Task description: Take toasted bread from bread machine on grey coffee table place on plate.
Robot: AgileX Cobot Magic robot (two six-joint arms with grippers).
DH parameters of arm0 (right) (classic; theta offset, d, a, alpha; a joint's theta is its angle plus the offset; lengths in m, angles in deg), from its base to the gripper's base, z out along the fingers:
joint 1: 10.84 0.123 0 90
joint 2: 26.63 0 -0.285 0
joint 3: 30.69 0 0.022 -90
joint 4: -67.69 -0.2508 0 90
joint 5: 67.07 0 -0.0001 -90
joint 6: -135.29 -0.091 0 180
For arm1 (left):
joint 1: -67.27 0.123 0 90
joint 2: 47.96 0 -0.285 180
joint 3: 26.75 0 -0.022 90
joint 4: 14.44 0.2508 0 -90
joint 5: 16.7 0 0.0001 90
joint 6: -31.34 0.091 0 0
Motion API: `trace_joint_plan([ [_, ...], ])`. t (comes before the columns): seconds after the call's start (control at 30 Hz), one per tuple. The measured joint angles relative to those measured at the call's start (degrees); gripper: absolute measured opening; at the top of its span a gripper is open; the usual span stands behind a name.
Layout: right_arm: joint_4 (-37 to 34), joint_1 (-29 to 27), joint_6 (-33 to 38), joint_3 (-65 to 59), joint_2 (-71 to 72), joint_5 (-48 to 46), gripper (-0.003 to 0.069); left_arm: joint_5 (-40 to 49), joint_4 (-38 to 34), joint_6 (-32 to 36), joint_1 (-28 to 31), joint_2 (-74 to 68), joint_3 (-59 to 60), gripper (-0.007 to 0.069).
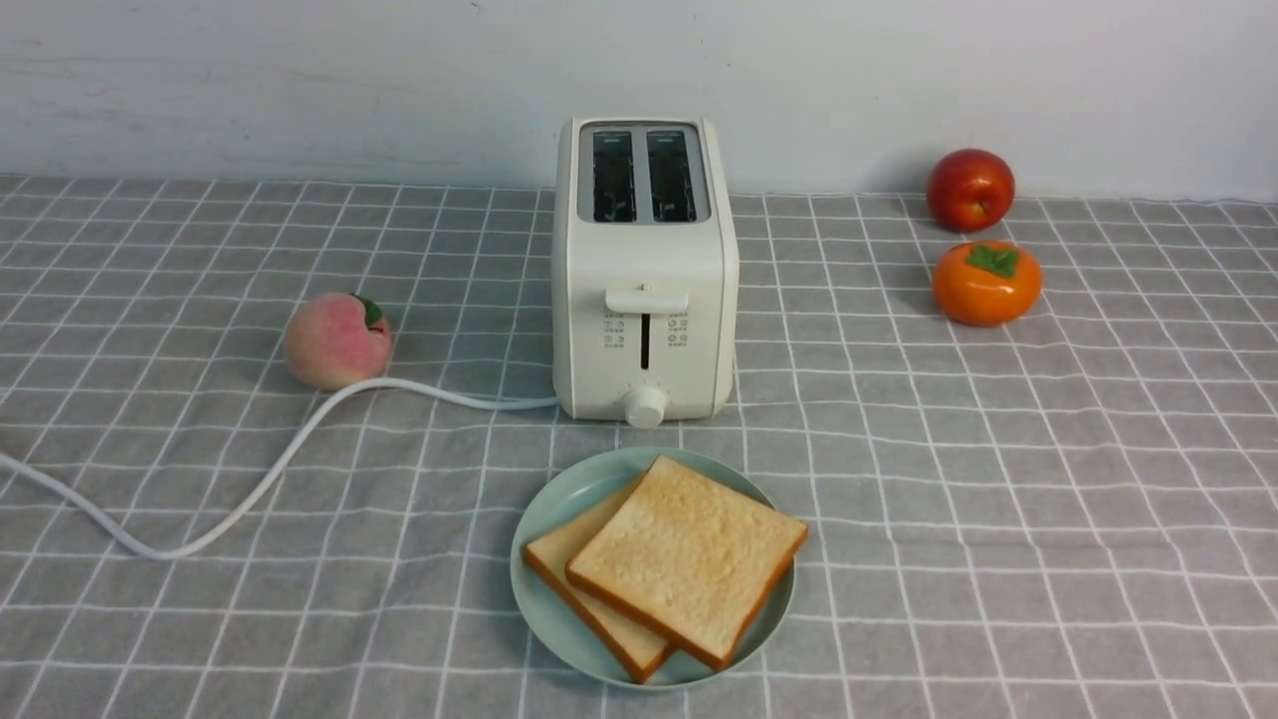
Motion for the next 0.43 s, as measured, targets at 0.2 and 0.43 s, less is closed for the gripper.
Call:
trace_joint_plan([
  [0.2, 0.8, -3.1, -0.1, -4.4, 0.0, -9.0, 0.0110, 0.0, 0.0, 0.0, 0.0, 0.0, 0.0, 0.0038],
  [0.43, 3.5, -3.1, -0.1, -4.4, 0.0, -9.6, 0.0114, 0.0, 0.0, 0.0, 0.0, 0.0, 0.0, 0.0038],
])
